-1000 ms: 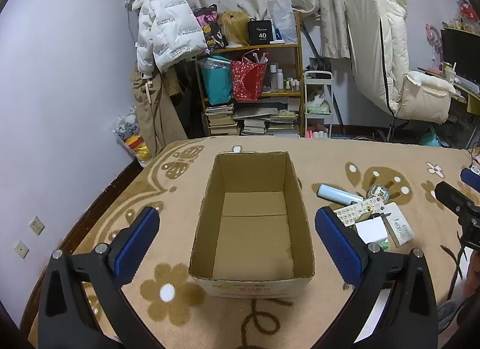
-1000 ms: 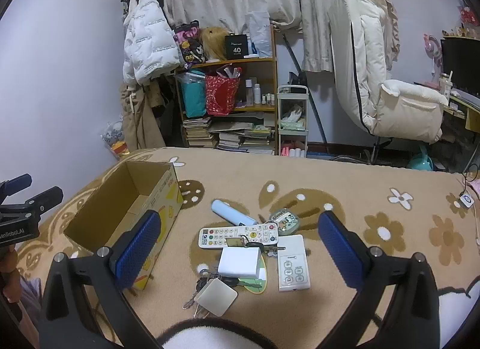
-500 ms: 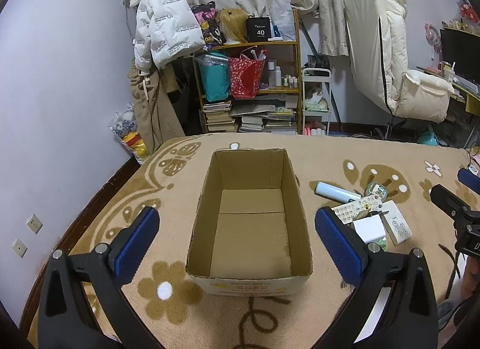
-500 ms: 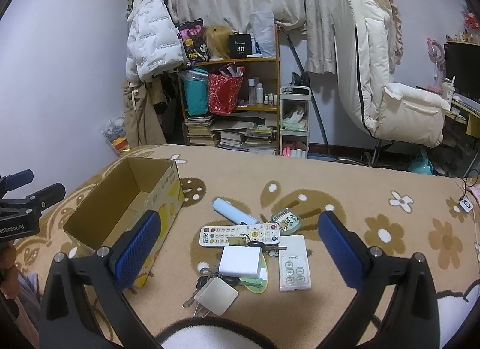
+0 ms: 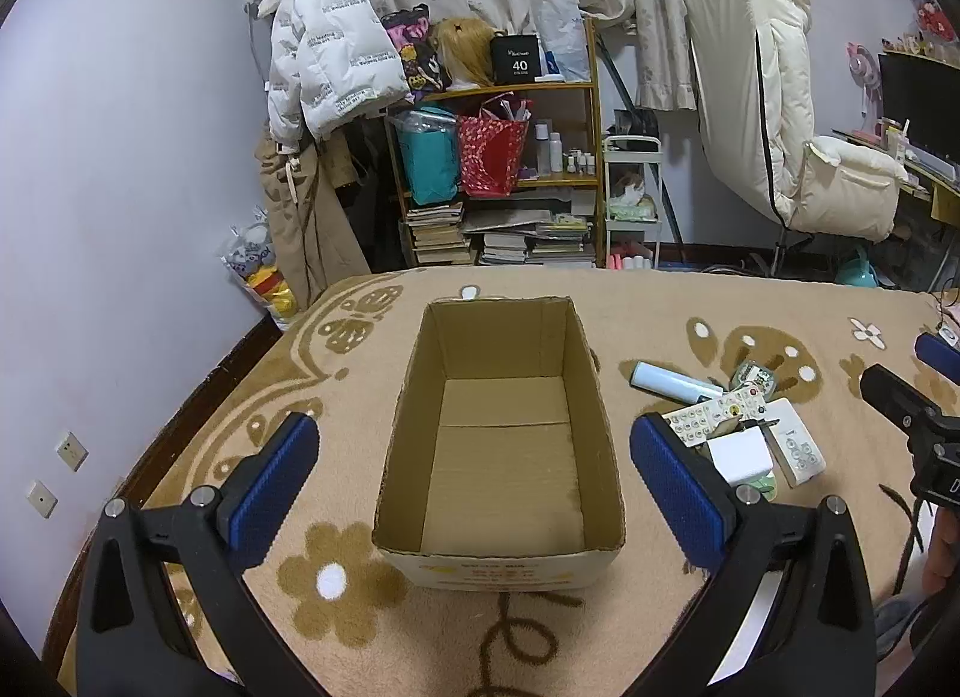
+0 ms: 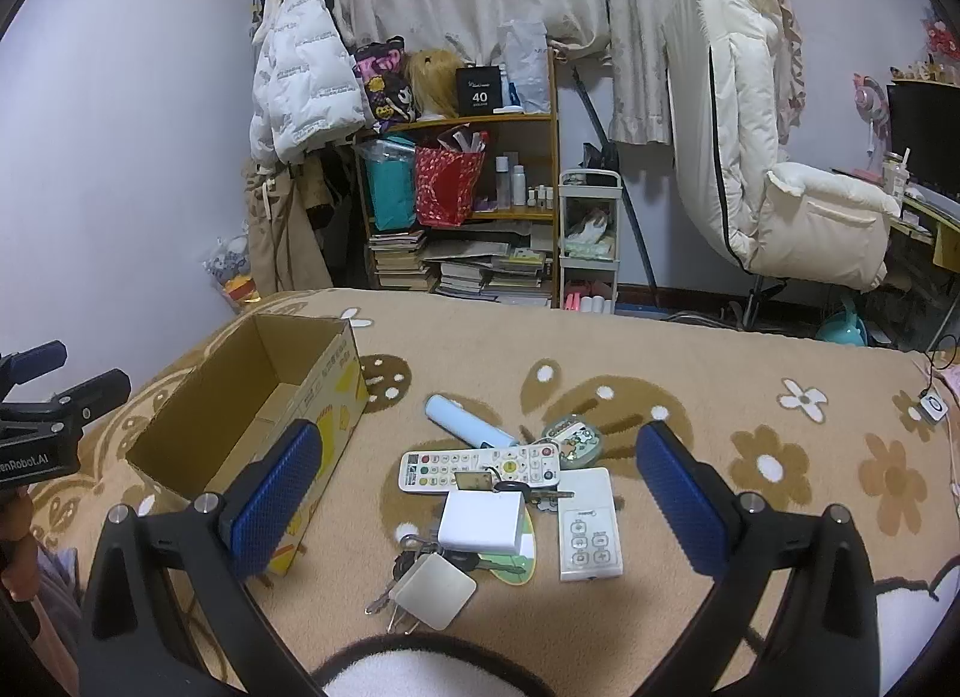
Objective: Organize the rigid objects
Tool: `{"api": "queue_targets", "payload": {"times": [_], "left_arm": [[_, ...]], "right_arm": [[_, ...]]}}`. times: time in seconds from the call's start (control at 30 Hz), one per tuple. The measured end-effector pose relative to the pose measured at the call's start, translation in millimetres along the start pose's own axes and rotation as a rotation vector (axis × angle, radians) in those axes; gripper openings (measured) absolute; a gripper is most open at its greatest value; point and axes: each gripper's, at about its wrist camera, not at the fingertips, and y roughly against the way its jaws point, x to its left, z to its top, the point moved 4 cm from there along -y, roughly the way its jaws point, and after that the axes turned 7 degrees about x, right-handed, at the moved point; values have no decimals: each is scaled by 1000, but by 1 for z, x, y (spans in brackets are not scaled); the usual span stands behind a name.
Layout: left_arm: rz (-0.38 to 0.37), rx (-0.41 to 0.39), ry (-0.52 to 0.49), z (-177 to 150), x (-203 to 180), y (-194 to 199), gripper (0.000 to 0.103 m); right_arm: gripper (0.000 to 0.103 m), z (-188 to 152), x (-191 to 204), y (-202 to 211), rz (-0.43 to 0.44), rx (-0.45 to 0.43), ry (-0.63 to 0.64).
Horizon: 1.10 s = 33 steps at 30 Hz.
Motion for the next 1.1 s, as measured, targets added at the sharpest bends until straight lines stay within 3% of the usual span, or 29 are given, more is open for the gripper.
{"api": "queue_targets", "payload": {"times": [1.1], "left_arm": [[6,2,-12,1,0,2,103]], "right_arm": [[103,-1,0,-2,-2,5,18]]}}
